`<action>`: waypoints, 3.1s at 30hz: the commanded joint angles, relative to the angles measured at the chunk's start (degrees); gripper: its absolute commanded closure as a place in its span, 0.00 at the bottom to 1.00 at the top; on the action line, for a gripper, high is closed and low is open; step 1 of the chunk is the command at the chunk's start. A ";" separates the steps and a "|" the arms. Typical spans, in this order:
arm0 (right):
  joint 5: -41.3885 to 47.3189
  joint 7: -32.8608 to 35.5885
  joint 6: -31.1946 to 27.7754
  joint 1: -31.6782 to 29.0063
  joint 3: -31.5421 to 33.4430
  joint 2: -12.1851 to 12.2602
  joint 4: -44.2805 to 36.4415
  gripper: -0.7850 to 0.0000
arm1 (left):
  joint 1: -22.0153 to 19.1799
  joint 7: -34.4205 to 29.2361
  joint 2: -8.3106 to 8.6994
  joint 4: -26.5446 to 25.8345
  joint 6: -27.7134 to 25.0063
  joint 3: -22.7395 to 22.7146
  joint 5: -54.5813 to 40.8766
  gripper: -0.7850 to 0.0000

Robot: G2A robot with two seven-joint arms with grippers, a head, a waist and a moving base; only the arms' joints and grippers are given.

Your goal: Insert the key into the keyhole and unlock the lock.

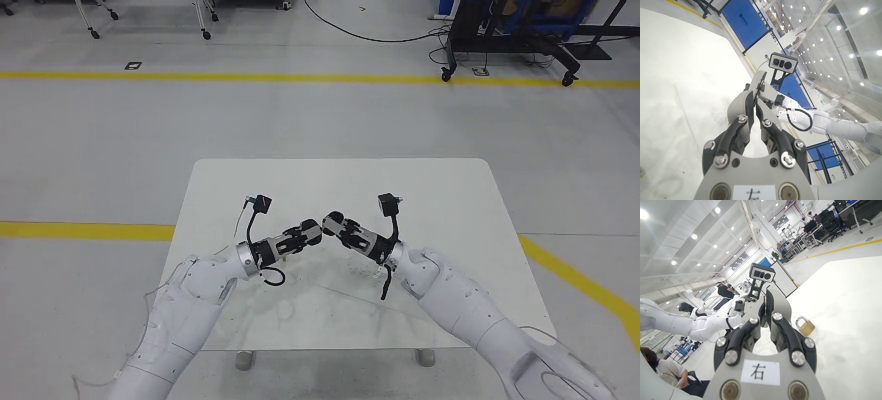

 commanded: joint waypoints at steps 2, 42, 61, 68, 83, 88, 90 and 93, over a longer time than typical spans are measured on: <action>-0.14 0.02 0.00 -0.16 0.32 -0.10 0.10 1.00 | -0.03 0.43 0.05 -0.06 -0.08 -0.01 0.61 1.00; 2.26 5.99 0.00 -0.83 3.03 -1.57 0.25 1.00 | 0.34 2.61 0.48 -0.83 0.73 0.52 2.03 1.00; 2.79 6.55 0.00 -1.10 4.26 -2.22 1.35 0.00 | 0.69 3.85 0.88 -1.26 -0.38 -0.43 2.21 1.00; 2.79 6.55 0.00 -1.10 4.26 -2.22 1.35 0.00 | 0.77 3.79 0.91 -1.38 -0.71 -0.48 2.12 1.00; 2.43 25.01 0.00 -1.00 9.78 2.03 0.37 0.09 | 0.23 -9.76 1.93 -2.24 2.64 -0.56 -1.60 1.00; 11.29 37.16 0.05 -2.93 11.38 4.32 -3.46 0.53 | -1.81 -18.52 1.98 -0.87 2.95 1.87 -3.96 1.00; 15.51 42.25 2.12 -3.11 11.35 4.93 -3.73 0.53 | -2.41 -18.22 1.99 -0.43 2.74 2.42 -1.98 1.00; 21.37 48.91 4.21 -3.08 11.01 5.47 -4.95 0.51 | -2.72 -17.60 1.94 -0.14 2.77 3.12 -1.16 1.00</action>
